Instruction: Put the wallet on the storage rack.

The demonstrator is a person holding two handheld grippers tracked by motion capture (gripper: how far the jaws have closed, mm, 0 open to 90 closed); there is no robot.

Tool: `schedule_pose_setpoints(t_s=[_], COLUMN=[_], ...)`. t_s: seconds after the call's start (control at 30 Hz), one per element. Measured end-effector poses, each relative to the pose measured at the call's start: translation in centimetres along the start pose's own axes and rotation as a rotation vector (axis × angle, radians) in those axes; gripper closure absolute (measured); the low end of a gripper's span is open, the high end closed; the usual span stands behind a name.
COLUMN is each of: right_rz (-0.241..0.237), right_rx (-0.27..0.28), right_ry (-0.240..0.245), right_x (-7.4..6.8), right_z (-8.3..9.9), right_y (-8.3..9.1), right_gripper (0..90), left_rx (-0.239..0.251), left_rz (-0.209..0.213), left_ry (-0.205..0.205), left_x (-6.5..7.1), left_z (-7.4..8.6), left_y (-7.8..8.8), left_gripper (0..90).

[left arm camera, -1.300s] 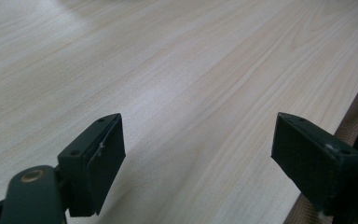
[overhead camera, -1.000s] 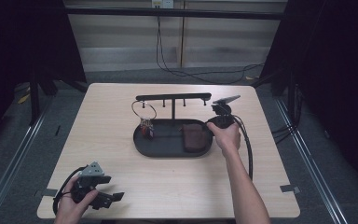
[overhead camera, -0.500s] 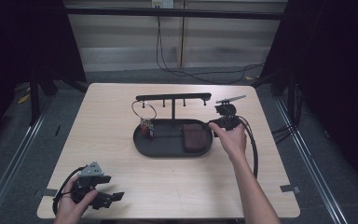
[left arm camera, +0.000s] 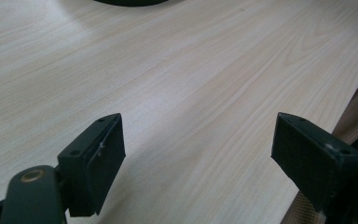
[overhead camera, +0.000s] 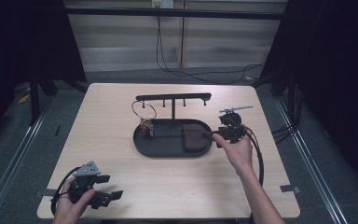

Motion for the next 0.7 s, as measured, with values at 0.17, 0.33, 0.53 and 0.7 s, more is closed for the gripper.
schedule_pose_setpoints(t_s=[0.17,0.33,0.53,0.7], right_rz=[-0.012,-0.017,-0.033,-0.016], right_rx=[0.023,0.047,0.089,0.075], right_ry=[-0.022,-0.027,-0.025,-0.024], right_x=[0.4,0.7,0.5,0.7], right_z=[1.0,2.4,3.9,5.8], right_y=[1.0,1.7,2.6,2.9], right_gripper=[17.6,16.2,16.0,15.8], left_rx=[0.008,0.014,0.024,0.026], left_rz=[-0.007,-0.010,-0.018,-0.021], left_ry=[0.016,0.019,0.021,0.027], left_x=[-0.2,-0.3,-0.4,-0.3], left_z=[0.0,-0.2,-0.2,-0.1], left_y=[0.0,0.0,0.2,0.3], left_gripper=[17.1,17.1,17.1,17.1])
Point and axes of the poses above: each handheld gripper's, and its own axes: y roughly backward along the jaws, z roughly out of its underside, x roughly to its right, the point moved 10 cm from there along -y, roughly forward along the jaws
